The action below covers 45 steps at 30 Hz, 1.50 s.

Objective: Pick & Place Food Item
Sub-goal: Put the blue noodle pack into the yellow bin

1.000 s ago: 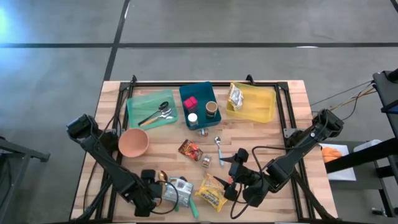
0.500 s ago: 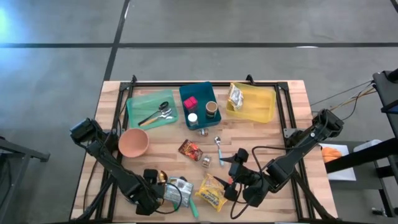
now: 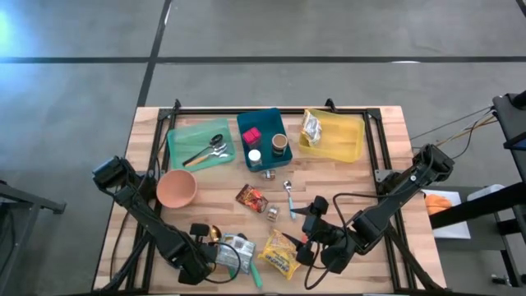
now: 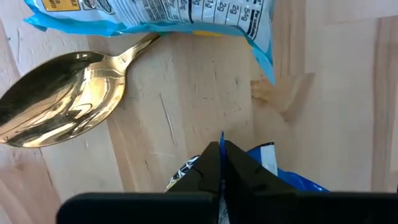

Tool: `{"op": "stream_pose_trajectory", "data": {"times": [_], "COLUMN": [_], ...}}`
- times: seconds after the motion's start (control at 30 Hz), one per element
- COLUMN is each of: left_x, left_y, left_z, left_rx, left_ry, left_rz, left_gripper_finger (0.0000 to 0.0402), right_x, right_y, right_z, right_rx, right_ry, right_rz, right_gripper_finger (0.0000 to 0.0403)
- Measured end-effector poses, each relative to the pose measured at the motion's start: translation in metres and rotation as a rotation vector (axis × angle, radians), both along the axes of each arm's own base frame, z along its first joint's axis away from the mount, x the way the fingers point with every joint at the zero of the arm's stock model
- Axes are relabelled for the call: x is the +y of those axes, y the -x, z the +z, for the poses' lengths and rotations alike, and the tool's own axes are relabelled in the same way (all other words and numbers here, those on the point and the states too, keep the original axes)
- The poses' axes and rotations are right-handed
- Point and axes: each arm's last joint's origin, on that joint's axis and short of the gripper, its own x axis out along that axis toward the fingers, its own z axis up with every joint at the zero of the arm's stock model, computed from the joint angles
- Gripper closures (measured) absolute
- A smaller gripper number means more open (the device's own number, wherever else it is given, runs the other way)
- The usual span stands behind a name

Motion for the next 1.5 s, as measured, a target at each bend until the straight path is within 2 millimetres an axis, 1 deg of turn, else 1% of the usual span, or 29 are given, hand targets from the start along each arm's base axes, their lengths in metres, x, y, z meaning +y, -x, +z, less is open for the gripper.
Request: {"op": "stream_pose_trajectory", "data": {"times": [0.17,0.27,0.4,0.67,0.83,1.0,1.13,1.23,1.33,1.4,1.5], "left_x": [0.000,0.000,0.000,0.004,0.012,0.023,0.030,0.036,0.043,0.046,0.047], "left_y": [0.000,0.000,0.000,0.000,0.003,0.006,0.008,0.008,0.008,0.006,0.002], "left_z": [0.001,0.009,0.030,0.078,0.098,0.115,0.128,0.137,0.145,0.152,0.163], "left_rx": [0.003,0.010,-0.017,-0.214,-0.353,-0.490,-0.598,-0.693,-0.816,-0.894,-0.990], "left_ry": [0.000,0.001,-0.006,-0.001,-0.017,-0.017,-0.028,-0.053,-0.117,-0.144,-0.151], "left_rz": [0.000,0.000,0.011,0.034,0.152,0.329,0.403,0.441,0.486,0.500,0.478], "left_gripper_finger": [0.0399,0.0400,0.0400,0.0401,0.0401,0.0401,0.0401,0.0401,0.0401,0.0401,0.0401], "right_x": [0.000,0.000,0.000,0.000,0.000,0.002,0.009,0.020,0.032,0.040,0.049], "right_y": [0.000,0.000,0.000,0.000,-0.001,-0.004,-0.018,-0.032,-0.046,-0.055,-0.069], "right_z": [0.000,0.000,0.000,0.000,0.000,-0.004,-0.007,-0.007,-0.004,-0.004,-0.009], "right_rx": [0.000,0.000,0.000,-0.002,-0.013,-0.022,-0.053,-0.093,-0.119,-0.119,-0.091], "right_ry": [0.000,0.000,0.000,-0.004,-0.014,0.009,0.102,0.210,0.327,0.401,0.516], "right_rz": [0.000,0.000,0.000,-0.002,-0.004,-0.004,0.046,0.114,0.152,0.116,0.002], "right_gripper_finger": [0.0054,0.0054,0.0054,0.0054,0.0054,0.0054,0.0054,0.0054,0.0054,0.0054,0.0054]}}
